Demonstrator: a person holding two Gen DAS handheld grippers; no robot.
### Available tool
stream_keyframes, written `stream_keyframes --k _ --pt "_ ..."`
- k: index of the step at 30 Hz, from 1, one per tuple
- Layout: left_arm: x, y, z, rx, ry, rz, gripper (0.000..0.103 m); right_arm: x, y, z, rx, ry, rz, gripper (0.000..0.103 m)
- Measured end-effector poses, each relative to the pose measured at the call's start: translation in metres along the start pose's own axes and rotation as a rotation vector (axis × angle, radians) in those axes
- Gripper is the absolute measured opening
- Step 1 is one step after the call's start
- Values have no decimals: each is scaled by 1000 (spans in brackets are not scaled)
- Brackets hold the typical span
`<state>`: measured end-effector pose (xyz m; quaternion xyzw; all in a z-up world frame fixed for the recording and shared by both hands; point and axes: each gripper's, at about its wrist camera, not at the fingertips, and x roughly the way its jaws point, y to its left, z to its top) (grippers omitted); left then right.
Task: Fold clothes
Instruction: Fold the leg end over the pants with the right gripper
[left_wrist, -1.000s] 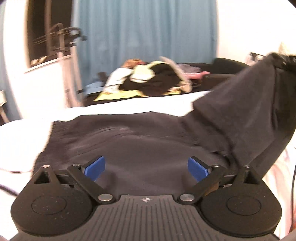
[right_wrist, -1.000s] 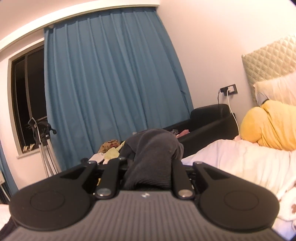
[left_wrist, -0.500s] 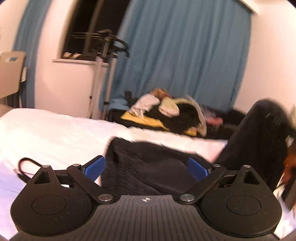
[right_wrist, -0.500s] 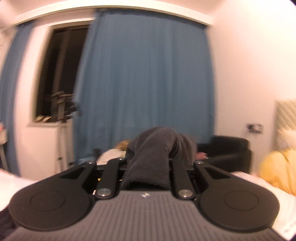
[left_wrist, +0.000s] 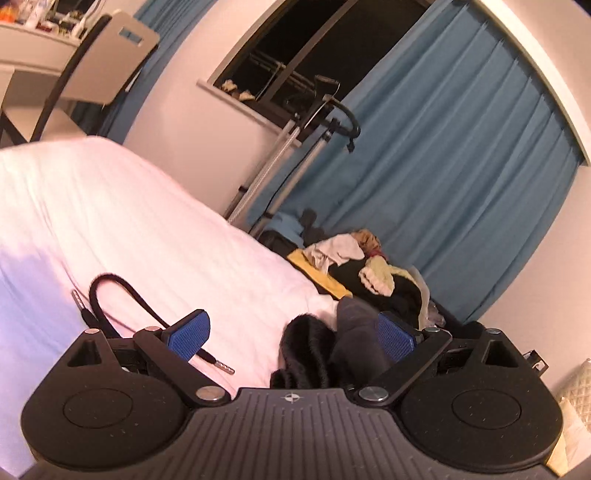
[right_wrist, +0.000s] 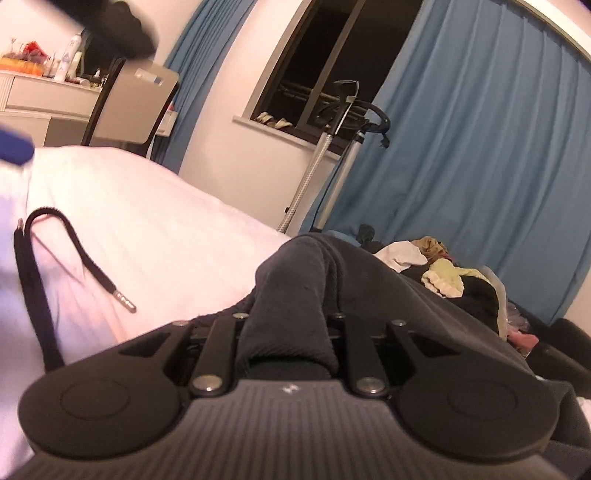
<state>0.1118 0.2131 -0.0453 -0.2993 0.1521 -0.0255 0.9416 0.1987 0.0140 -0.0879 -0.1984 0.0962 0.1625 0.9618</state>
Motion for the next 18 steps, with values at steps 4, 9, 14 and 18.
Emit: stream_keyframes --k 4,9,14,18 --pt "-1 -1 1 -33 1 -60 97 -31 -27 9 -14 -49 186 61" --pt "-14 -12 -5 -37 -4 -135 97 -100 -68 13 -28 -51 336 83" --pt "-17 -37 -20 -27 46 -208 97 -154 -116 -7 -58 -31 259 85" --pt "-9 -60 -39 -7 108 -237 96 -172 -146 -32 -21 -35 170 85"
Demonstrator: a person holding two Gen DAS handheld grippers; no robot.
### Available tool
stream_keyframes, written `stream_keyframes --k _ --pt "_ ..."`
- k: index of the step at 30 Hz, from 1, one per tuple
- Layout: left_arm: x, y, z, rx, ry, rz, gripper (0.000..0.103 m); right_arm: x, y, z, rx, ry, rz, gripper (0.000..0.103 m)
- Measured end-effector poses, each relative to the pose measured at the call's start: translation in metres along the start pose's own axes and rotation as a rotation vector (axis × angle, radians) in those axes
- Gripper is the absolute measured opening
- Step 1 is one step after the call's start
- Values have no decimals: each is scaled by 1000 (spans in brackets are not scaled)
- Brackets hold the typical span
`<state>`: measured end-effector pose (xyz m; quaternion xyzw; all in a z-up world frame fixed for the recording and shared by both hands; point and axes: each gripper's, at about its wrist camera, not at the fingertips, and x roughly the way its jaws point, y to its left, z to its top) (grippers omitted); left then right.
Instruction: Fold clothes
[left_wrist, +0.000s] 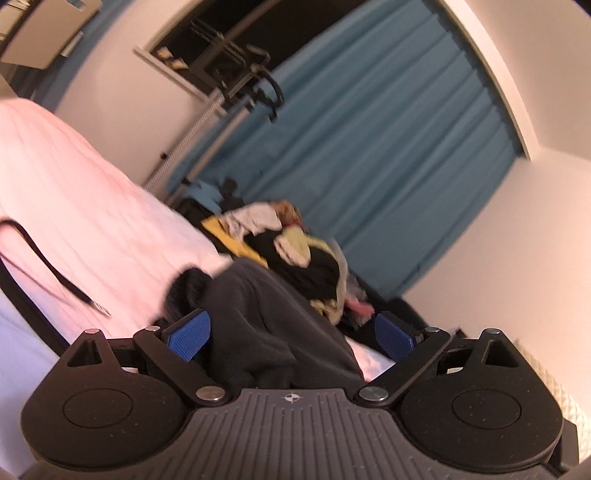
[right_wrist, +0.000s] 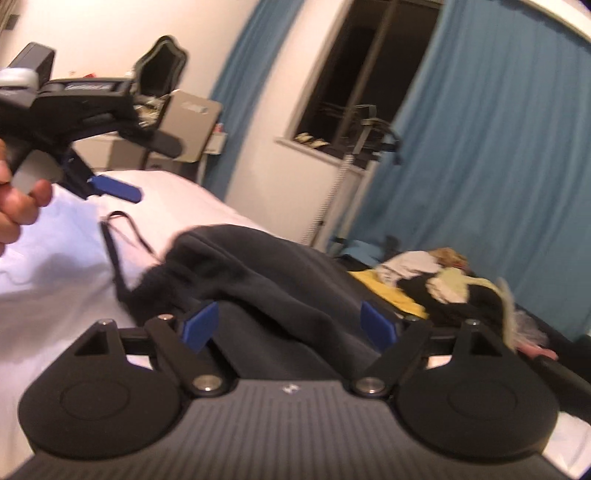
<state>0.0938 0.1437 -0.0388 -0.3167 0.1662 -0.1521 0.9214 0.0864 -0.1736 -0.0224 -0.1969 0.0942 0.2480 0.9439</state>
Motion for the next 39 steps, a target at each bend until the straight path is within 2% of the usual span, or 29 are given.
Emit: stream_keyframes --k 2,5,6,7,8,9,10,12,13,14,15,16,17,19,22,25,27,30,32,34,36,37,39 --pt "10 -7 -9 -2 34 -1 96 3 -9 -10 42 22 -12 85" --pt "24 -10 -20 -28 76 -15 86 22 -15 -24 43 51 -38 83" --pt "29 -10 -23 -37 88 -22 81 30 -20 -27 69 63 -35 78" --pt "33 -10 -26 -41 97 -30 78 37 -26 -29 98 71 -20 64" --pt "37 -10 -29 -43 107 -42 76 45 -28 -30 103 73 -12 57" --pt "41 -10 -31 -44 113 -53 70 53 -29 -30 102 75 -6 45" --pt "45 -9 -33 -48 118 -67 65 59 -27 -31 83 74 -3 39" --pt "52 -6 -37 -70 128 -108 64 68 -21 -33 38 83 4 33" --pt "56 -5 -38 -84 133 -135 64 69 -17 -33 31 95 14 22" --pt "59 -3 -40 -98 137 -161 64 69 -13 -34 28 106 26 18" --pt "62 -2 -42 -112 142 -189 64 64 -10 -32 24 90 25 9" --pt "66 -2 -44 -124 146 -223 68 57 -7 -29 18 58 16 5" --pt "69 -1 -46 -137 149 -252 71 48 -5 -23 15 25 -3 5" --pt "79 -1 -49 -169 151 -291 87 33 -8 -11 32 -22 -24 5" --pt "97 5 -56 -238 157 -338 87 15 -10 0 42 -60 -43 4" --pt "118 15 -60 -333 147 -329 87 6 -8 -1 27 -58 -56 4" --pt "124 24 -61 -384 106 -314 85 6 -8 -5 22 -38 -62 5" --pt "122 44 -59 -488 8 -289 77 13 1 -10 -52 -15 -105 5" --pt "117 55 -52 -511 -50 -256 71 19 9 -14 -126 0 -142 8" --pt "114 67 -46 -524 -77 -220 47 29 21 -22 -222 30 -172 22" --pt "111 74 -44 -530 -94 -202 31 39 27 -30 -277 56 -200 31" --pt "109 75 -44 -522 -108 -203 25 45 29 -34 -288 68 -214 32" --pt "103 71 -42 -485 -136 -218 20 56 33 -36 -299 99 -211 32"
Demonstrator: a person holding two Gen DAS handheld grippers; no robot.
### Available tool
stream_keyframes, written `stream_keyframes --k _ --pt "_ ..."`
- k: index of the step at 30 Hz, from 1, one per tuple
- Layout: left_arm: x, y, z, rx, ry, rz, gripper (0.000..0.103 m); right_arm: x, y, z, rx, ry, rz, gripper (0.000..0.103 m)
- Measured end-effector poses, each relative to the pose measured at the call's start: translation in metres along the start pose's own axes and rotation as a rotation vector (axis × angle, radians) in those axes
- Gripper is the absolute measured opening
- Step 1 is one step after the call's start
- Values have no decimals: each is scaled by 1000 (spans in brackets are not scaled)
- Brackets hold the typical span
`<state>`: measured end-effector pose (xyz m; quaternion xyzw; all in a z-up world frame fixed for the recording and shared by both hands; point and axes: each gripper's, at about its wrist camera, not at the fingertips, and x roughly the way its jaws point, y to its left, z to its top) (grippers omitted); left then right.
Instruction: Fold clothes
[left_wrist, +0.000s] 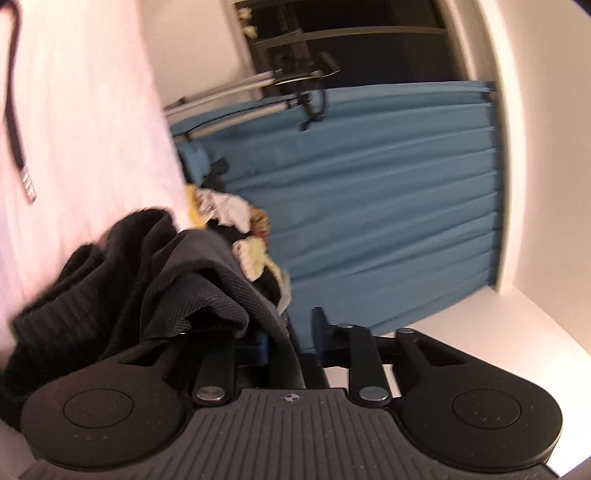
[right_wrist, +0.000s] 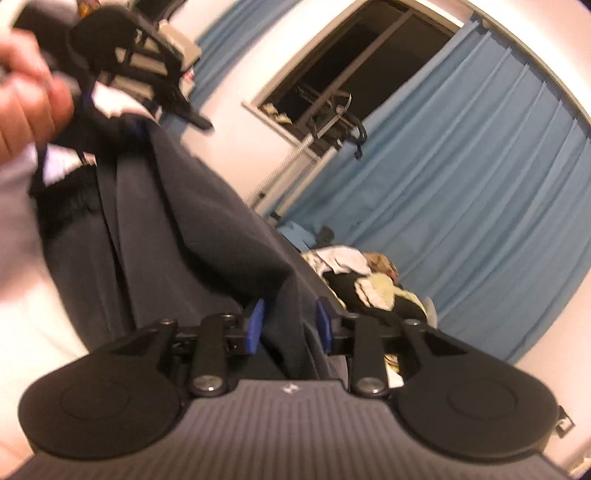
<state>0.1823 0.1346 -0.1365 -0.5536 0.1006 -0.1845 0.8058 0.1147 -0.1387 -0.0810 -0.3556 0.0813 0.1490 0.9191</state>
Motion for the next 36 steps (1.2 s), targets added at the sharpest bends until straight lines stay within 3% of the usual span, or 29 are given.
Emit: stream_keyframes --k 1,4,8,11,15,17,18,19,20,22,24,25,27,29,33,36 --pt "-3 -5 0 23 -7 -7 18 2 5 2 -25 3 15 33" --pt "-15 -17 2 43 -29 -17 14 2 11 2 -118 -13 -53 33" --pt "-18 -23 3 38 -11 -7 14 0 -17 -9 -41 56 -98 39" --pt "-20 -29 9 69 -10 15 14 -9 -25 -20 -69 133 -109 41" --pt "-23 -19 11 11 10 21 16 -14 -39 -44 -38 268 -71 41" --pt "-21 -17 10 15 21 39 19 -10 -45 -51 0 313 -40 41" --pt "-21 -17 10 26 22 53 29 -8 -46 -53 15 321 -33 41" --pt "-20 -18 10 35 25 66 46 -7 -45 -53 16 316 -32 40" --pt "-18 -18 9 42 32 75 51 -6 -43 -54 13 307 -34 40" --pt "-16 -21 8 68 27 90 51 -5 -40 -53 9 256 -46 39" --pt "-14 -24 7 100 16 106 42 0 -40 -52 11 197 -57 39" --pt "-14 -26 6 117 7 118 22 1 -42 -49 26 165 -53 39" --pt "-17 -29 7 116 -14 124 4 0 -45 -40 59 110 -52 38" --pt "-28 -35 8 86 -58 109 3 -3 -42 -33 47 91 -59 37" --pt "-50 -58 0 96 -61 72 3 -8 -46 -31 22 93 -79 42" --pt "-64 -70 -11 129 -57 120 3 -9 -53 -30 47 107 -87 44"
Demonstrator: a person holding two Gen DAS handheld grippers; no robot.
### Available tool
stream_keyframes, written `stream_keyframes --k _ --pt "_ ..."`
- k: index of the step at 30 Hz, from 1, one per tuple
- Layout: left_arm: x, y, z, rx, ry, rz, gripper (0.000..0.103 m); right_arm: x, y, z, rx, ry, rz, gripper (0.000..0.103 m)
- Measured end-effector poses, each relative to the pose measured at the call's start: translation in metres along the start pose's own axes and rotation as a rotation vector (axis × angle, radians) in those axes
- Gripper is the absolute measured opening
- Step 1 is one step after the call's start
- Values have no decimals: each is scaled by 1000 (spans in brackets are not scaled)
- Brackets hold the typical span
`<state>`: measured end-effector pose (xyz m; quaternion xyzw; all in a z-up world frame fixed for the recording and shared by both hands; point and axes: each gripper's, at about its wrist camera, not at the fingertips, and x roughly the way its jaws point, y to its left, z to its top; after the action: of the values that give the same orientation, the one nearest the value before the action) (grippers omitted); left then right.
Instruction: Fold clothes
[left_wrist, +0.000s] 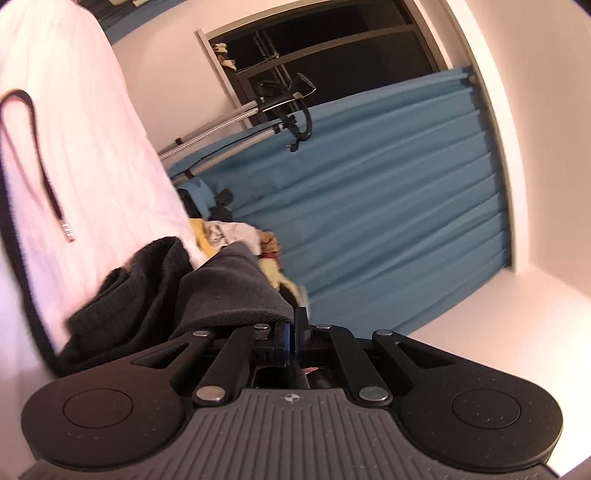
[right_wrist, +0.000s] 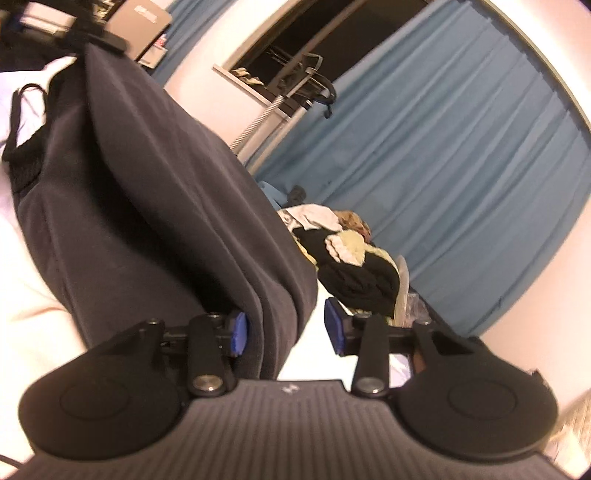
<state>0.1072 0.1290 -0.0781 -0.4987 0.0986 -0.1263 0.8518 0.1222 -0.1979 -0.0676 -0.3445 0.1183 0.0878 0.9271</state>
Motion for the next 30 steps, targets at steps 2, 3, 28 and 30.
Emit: stream_keyframes --k 2,3,28,30 --pt "-1 2 -2 16 0 53 3 0 0 0 -4 6 1 46" --pt "1 6 -3 26 -1 88 3 2 3 -2 -13 18 13 46" --pt "-11 28 -33 -89 172 274 92 -56 77 22 -225 -231 298 86" --pt "-9 31 -35 -94 171 280 92 -43 93 23 -277 -238 316 86"
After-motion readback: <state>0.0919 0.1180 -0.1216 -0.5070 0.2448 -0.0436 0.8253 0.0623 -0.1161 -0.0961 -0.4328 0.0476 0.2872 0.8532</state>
